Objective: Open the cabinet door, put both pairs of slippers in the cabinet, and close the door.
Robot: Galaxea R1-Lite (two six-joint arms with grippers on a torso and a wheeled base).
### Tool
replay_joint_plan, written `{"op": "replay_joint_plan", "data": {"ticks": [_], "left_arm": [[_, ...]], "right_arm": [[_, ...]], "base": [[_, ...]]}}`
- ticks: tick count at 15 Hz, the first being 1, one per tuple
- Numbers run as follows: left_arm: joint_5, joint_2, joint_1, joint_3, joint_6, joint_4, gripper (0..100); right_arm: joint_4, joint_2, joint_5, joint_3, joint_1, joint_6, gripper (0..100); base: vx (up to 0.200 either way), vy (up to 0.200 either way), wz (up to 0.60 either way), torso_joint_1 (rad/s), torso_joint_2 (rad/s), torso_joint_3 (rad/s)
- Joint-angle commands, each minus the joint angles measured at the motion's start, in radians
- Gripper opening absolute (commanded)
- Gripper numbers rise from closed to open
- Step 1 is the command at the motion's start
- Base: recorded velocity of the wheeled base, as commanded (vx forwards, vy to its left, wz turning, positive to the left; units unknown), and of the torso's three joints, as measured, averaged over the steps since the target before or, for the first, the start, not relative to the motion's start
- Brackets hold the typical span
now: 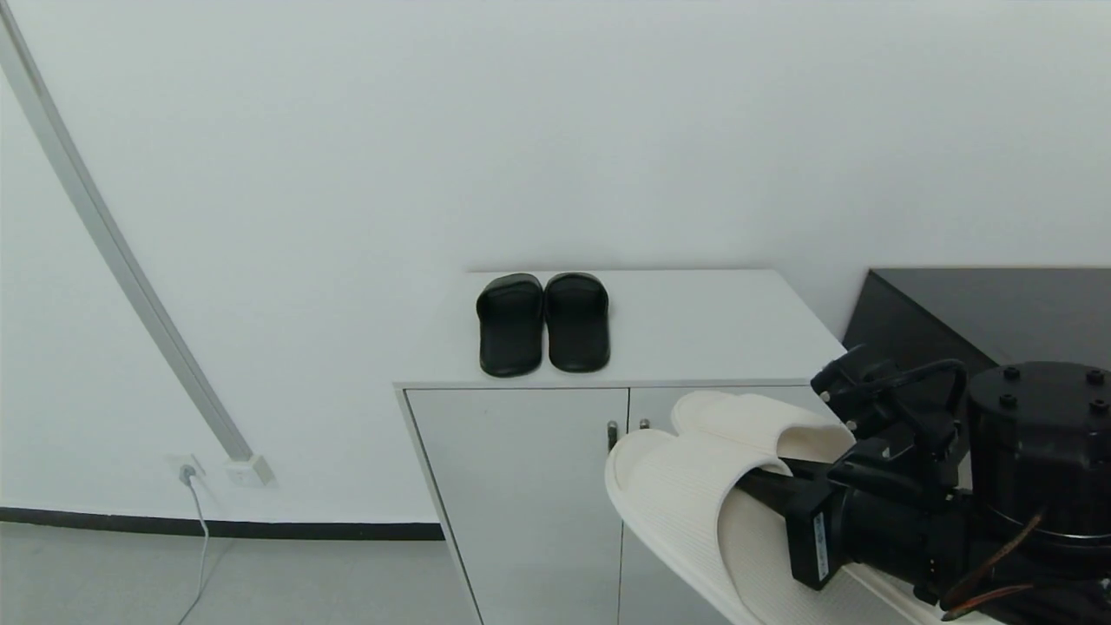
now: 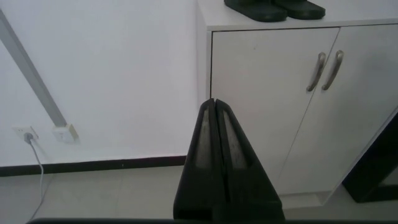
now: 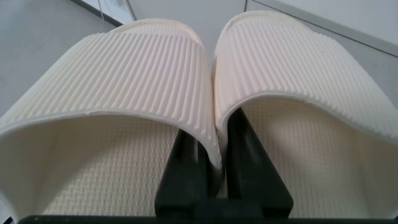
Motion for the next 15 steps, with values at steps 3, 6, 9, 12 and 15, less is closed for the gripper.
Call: {"op": "replay_joint_plan", "data": {"ticks": [3,6,9,12,15], "left_arm": [[0.0,0.0,0.0,0.0,0.0,0.001,0],[0.0,0.0,0.0,-0.001,0.0,0.001,0],[0.0,0.0,0.0,0.0,0.0,0.001,0],[0.0,0.0,0.0,0.0,0.0,0.001,0],[0.0,0.0,0.0,-0.001,-0.003,0.001,0]], "right_arm": [[-0.002,0.005,0.002,0.01,0.0,0.0,0],[-0.005,0.006,0.002,0.016,0.0,0.0,0],[-0.003,0.005,0.002,0.02,0.002,0.0,0],[-0.003,-0.002,0.002,0.028,0.002,0.0,0],[-0.003,0.0,0.001,0.03,0.003,-0.001,0]], "base": [[0.0,0.0,0.0,0.0,0.0,0.0],[0.0,0.0,0.0,0.0,0.0,0.0],[0.0,0.0,0.0,0.0,0.0,0.0],[0.0,0.0,0.0,0.0,0.0,0.0],[0.0,0.0,0.0,0.0,0.0,0.0]]}}
